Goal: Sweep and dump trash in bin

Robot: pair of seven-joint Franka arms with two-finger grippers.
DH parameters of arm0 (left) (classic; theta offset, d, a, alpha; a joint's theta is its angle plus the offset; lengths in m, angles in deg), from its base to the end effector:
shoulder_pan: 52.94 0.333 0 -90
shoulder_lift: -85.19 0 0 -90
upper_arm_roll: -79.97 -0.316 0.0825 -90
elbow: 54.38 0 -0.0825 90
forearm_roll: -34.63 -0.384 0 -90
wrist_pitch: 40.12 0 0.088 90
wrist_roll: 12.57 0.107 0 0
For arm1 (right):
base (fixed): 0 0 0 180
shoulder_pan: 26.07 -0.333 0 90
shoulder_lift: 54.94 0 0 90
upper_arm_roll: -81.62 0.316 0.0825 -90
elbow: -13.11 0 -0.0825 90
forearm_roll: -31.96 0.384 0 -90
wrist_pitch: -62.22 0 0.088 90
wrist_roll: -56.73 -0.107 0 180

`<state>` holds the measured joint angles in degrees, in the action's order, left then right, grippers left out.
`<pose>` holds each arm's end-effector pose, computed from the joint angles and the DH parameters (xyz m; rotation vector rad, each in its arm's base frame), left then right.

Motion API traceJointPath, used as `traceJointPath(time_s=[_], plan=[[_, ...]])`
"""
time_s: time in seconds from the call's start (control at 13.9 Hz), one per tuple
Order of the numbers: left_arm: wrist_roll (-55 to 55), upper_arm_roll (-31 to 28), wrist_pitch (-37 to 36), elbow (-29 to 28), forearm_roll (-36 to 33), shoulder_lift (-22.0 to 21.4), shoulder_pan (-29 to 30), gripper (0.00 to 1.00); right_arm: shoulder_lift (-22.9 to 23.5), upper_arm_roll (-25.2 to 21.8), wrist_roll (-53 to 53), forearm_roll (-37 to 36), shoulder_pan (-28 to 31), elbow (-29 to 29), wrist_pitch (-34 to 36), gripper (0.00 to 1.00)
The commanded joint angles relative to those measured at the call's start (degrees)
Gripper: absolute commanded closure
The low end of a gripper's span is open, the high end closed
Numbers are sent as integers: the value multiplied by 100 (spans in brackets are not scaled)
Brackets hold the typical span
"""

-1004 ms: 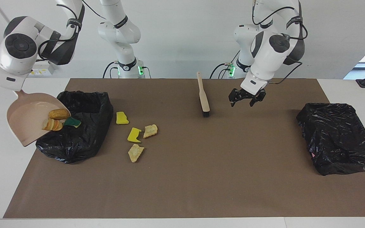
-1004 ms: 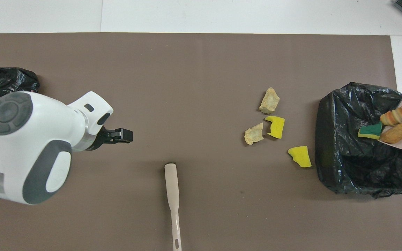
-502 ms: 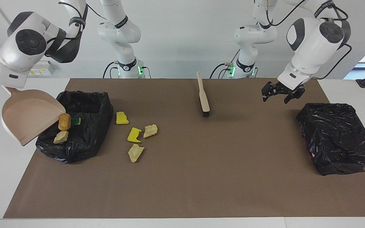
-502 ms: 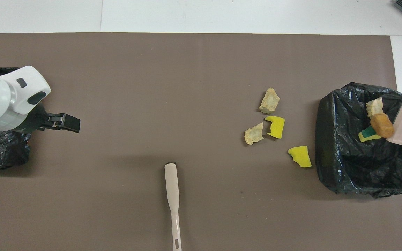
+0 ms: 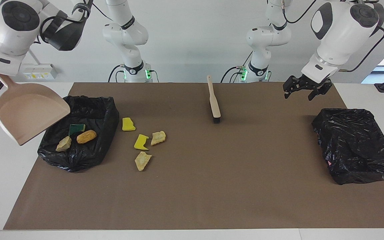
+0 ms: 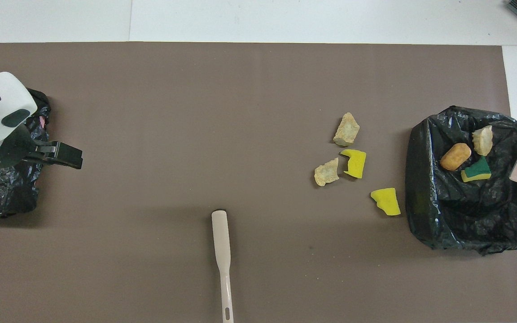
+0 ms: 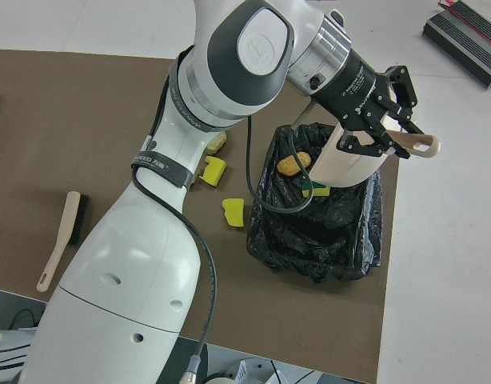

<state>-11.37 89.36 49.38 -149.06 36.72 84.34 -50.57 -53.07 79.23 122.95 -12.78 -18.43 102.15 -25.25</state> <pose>0.5415 -0.0713 0.5935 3.1012 -0.2210 -0.1204 0.5379 -0.1739 0.6427 2.1895 1.1525 -0.6885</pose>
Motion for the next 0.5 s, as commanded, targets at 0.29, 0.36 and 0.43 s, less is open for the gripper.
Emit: traceJointPath(time_s=[0.29,0.36,0.43], plan=[[151,-728,-672,723,-165,50,-554,0,-283,19,-907,2021,18,61,107,100],[343,-728,-645,723,-174,33,-528,0,-344,71,-1231,2214,-35,192,107,100],[458,-737,-602,688,-156,15,-519,0,-415,150,-1661,2416,-157,324,125,100]])
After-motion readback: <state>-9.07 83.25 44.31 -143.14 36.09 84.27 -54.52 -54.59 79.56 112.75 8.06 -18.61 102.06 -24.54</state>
